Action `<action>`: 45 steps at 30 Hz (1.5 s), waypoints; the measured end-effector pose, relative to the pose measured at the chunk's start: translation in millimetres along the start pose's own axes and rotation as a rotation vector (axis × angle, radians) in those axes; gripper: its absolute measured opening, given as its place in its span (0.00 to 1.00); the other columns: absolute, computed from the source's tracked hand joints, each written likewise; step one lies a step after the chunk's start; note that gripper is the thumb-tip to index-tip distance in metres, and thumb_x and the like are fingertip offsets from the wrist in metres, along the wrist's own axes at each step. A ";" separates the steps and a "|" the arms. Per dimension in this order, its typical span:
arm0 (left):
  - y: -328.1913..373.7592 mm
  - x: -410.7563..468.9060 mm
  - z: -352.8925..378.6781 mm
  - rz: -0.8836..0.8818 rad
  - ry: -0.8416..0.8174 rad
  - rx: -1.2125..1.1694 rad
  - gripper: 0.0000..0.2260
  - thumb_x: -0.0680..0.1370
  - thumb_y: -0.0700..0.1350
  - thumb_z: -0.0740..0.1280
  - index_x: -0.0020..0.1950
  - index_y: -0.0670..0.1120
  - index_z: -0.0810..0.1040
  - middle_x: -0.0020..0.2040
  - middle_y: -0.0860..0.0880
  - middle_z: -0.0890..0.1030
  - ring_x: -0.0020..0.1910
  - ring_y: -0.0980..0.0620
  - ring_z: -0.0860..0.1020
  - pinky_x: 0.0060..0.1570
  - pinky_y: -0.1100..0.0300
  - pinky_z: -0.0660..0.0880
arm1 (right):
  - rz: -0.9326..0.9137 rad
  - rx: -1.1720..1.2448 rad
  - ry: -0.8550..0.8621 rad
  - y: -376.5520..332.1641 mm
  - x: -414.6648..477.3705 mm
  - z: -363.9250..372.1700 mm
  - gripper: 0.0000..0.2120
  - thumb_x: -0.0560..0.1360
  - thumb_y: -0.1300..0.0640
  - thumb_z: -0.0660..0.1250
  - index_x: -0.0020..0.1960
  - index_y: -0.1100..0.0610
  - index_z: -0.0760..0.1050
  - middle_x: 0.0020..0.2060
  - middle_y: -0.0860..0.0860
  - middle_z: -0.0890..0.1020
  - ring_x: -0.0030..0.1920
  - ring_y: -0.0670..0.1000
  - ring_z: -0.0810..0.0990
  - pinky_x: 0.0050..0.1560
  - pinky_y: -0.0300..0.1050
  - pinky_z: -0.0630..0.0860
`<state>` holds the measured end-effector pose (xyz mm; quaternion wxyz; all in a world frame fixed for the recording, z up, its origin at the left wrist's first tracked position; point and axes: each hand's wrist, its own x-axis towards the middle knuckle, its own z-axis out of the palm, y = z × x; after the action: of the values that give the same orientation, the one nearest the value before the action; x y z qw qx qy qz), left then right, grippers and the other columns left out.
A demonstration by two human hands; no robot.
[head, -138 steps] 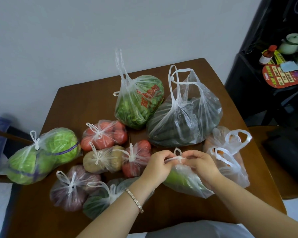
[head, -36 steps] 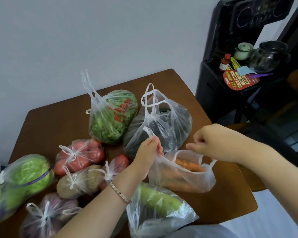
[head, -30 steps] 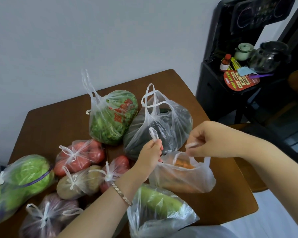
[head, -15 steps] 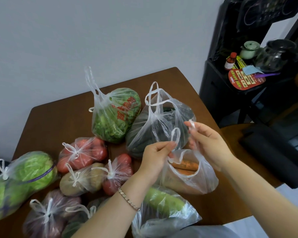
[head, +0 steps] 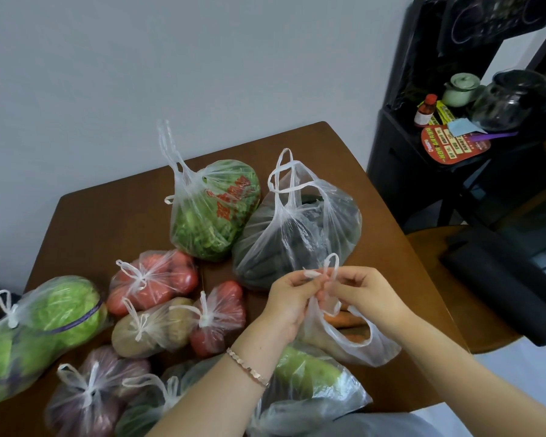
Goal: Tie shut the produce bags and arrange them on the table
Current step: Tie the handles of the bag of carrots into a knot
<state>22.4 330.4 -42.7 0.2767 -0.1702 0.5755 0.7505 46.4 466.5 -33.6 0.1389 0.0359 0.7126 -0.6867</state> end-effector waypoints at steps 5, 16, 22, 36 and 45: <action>-8.9 2.0 -1.8 0.321 0.109 0.453 0.08 0.71 0.43 0.72 0.32 0.51 0.80 0.27 0.53 0.79 0.29 0.57 0.76 0.34 0.64 0.73 | 0.058 -0.034 0.266 9.2 1.1 2.4 0.15 0.75 0.58 0.64 0.33 0.65 0.77 0.26 0.61 0.75 0.26 0.47 0.69 0.28 0.35 0.67; -24.0 -6.5 2.1 0.842 -0.021 0.849 0.07 0.75 0.40 0.64 0.43 0.41 0.81 0.41 0.46 0.81 0.43 0.57 0.77 0.46 0.71 0.71 | 0.614 0.299 0.382 17.4 12.7 -6.5 0.12 0.69 0.72 0.62 0.33 0.58 0.68 0.17 0.51 0.67 0.15 0.44 0.62 0.16 0.34 0.60; -9.0 10.2 6.3 0.570 0.139 0.603 0.13 0.75 0.42 0.67 0.32 0.55 0.76 0.33 0.54 0.80 0.35 0.59 0.77 0.38 0.71 0.71 | 0.090 -0.140 0.269 8.7 -2.3 2.1 0.08 0.71 0.64 0.66 0.37 0.57 0.82 0.26 0.47 0.81 0.23 0.40 0.74 0.24 0.30 0.68; -3.3 13.8 6.3 0.063 0.068 0.236 0.10 0.76 0.40 0.64 0.36 0.41 0.78 0.28 0.48 0.76 0.28 0.53 0.71 0.33 0.64 0.71 | -0.072 -0.262 0.297 20.8 -4.5 -7.2 0.08 0.73 0.57 0.67 0.37 0.54 0.81 0.32 0.50 0.83 0.33 0.42 0.79 0.36 0.34 0.76; -15.1 20.8 -20.1 0.328 0.528 0.546 0.13 0.78 0.39 0.56 0.34 0.45 0.72 0.34 0.47 0.79 0.30 0.59 0.78 0.34 0.64 0.72 | -0.040 0.325 0.227 14.1 -10.0 -10.8 0.18 0.73 0.60 0.64 0.25 0.58 0.67 0.24 0.54 0.66 0.27 0.49 0.63 0.33 0.38 0.65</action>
<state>14.0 318.5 -71.9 0.0313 -0.1833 0.8243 0.5347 57.8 479.3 -44.6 0.0362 0.1209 0.6041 -0.7868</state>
